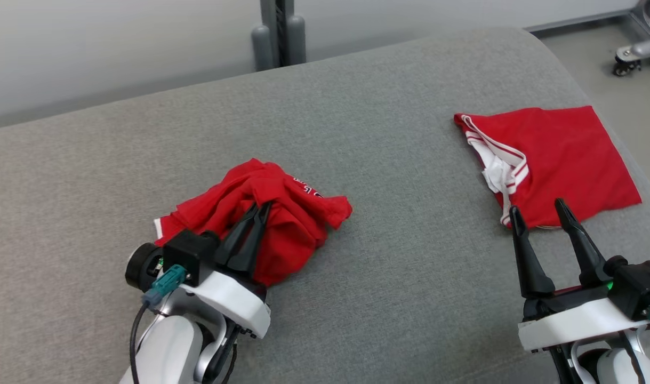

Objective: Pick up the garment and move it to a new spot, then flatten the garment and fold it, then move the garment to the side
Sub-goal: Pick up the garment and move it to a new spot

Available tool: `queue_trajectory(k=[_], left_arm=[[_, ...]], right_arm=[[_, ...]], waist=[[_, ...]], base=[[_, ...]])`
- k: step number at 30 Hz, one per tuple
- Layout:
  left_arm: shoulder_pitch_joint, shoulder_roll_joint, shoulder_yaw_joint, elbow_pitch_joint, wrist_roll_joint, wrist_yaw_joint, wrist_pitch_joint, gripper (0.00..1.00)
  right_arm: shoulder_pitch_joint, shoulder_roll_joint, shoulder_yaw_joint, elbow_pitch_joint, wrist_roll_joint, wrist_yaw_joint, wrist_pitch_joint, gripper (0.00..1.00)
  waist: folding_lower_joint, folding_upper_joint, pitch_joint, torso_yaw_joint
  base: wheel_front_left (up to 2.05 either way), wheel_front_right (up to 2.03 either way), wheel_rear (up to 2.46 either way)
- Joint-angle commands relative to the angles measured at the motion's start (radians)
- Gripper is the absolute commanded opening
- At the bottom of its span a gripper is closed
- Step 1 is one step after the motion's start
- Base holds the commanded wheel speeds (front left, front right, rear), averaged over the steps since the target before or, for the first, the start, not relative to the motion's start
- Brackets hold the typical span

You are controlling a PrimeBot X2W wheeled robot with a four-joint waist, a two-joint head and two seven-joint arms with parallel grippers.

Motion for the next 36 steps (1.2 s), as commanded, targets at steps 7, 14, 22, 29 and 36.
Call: queue_trajectory(k=[7, 14, 22, 29, 36], left_arm=[[-0.063, -0.014, -0.061, 0.129, -0.003, -0.025, -0.025, 1.00], [-0.064, -0.012, -0.075, 0.150, -0.008, -0.027, -0.082, 1.00], [0.007, 0.028, 0.022, 0.076, -0.051, 0.047, -0.112, 1.00], [0.081, 0.100, 0.146, 0.012, -0.093, 0.113, -0.123, 1.00], [0.177, 0.144, 0.210, -0.058, -0.111, 0.162, -0.118, 1.00]], right_arm=[[-0.022, 0.012, -0.004, 0.034, 0.010, 0.000, -0.040, 1.00], [-0.009, 0.016, -0.026, 0.059, 0.001, 0.000, -0.050, 1.00], [0.015, -0.005, -0.042, 0.069, -0.002, 0.000, -0.041, 1.00], [0.034, -0.021, -0.050, 0.062, -0.005, 0.000, -0.019, 1.00], [0.053, -0.031, -0.052, 0.061, -0.005, 0.000, -0.001, 1.00]], waist=[[-0.0001, -0.0001, 0.069, -0.080], [-0.0001, -0.0001, 0.027, -0.035], [-0.0001, -0.0001, -0.047, 0.079], [-0.0001, -0.0001, -0.086, 0.170], [-0.0001, -0.0001, -0.118, 0.216]], base=[[0.00, 0.00, 0.00], [0.00, 0.00, 0.00], [0.00, 0.00, 0.00], [0.00, 0.00, 0.00], [0.00, 0.00, 0.00]])
